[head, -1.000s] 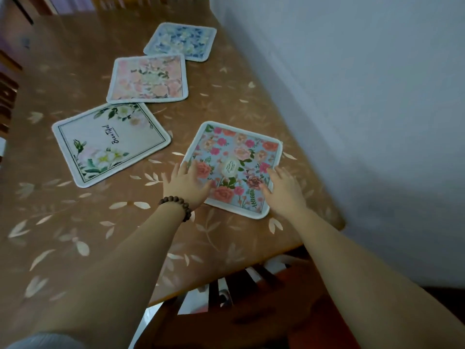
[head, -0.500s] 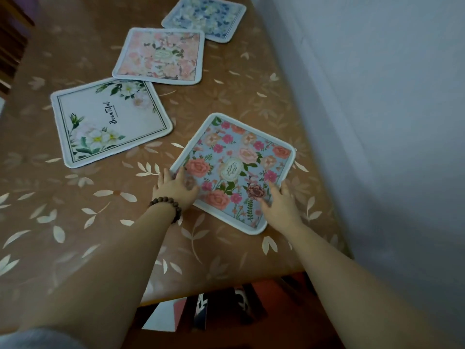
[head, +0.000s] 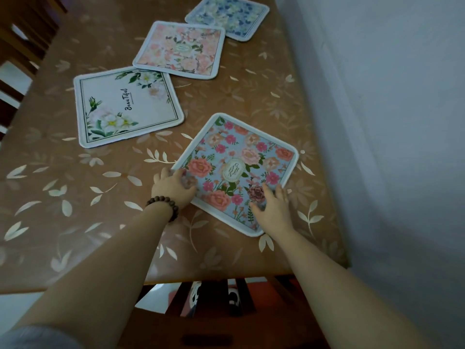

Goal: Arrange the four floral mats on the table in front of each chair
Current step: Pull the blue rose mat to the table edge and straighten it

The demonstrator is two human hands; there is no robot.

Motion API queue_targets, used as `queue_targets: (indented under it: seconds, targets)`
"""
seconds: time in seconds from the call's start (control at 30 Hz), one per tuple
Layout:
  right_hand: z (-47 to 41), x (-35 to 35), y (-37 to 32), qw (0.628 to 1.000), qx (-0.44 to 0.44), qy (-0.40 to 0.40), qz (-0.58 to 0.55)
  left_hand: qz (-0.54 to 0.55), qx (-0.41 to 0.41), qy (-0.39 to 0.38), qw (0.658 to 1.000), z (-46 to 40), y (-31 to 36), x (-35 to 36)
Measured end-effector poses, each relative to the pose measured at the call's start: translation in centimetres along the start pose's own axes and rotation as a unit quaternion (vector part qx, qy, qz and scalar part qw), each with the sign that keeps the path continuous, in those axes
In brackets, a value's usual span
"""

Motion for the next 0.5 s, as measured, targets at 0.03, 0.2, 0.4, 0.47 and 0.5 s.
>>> queue_targets:
  seconds: [0.03, 0.2, 0.4, 0.47, 0.5]
  targets:
    - [0.2, 0.2, -0.1, 1.000, -0.004, -0.003, 0.001, -0.004, -0.005, 0.000, 1.000, 0.6, -0.5, 0.0]
    - [1.2, 1.4, -1.2, 0.999, -0.016, -0.028, 0.001, -0.007, -0.034, -0.013, 0.999, 3.9, -3.5, -0.5]
    - [2.7, 3.0, -3.9, 0.997, -0.044, -0.047, 0.029, -0.006, -0.056, -0.019, 0.998, 7.2, -7.2, -2.3]
    - [3.3, 3.4, -4.6, 0.997, -0.057, -0.053, 0.020, -0.008, -0.064, -0.033, 0.997, 7.8, -8.3, -3.0]
    - [3.5, 3.4, -4.8, 0.997, -0.059, -0.055, 0.001, -0.006, -0.066, -0.045, 0.997, 7.9, -8.8, -3.4]
Point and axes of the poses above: each hand's wrist, its own z-axis away from the middle knuckle, its own x-axis out of the palm, y = z × x, the point moved 4 cm from there along -z, towards the middle knuckle, and after that the axes turned 9 degrees about z, right-handed, at the moved point
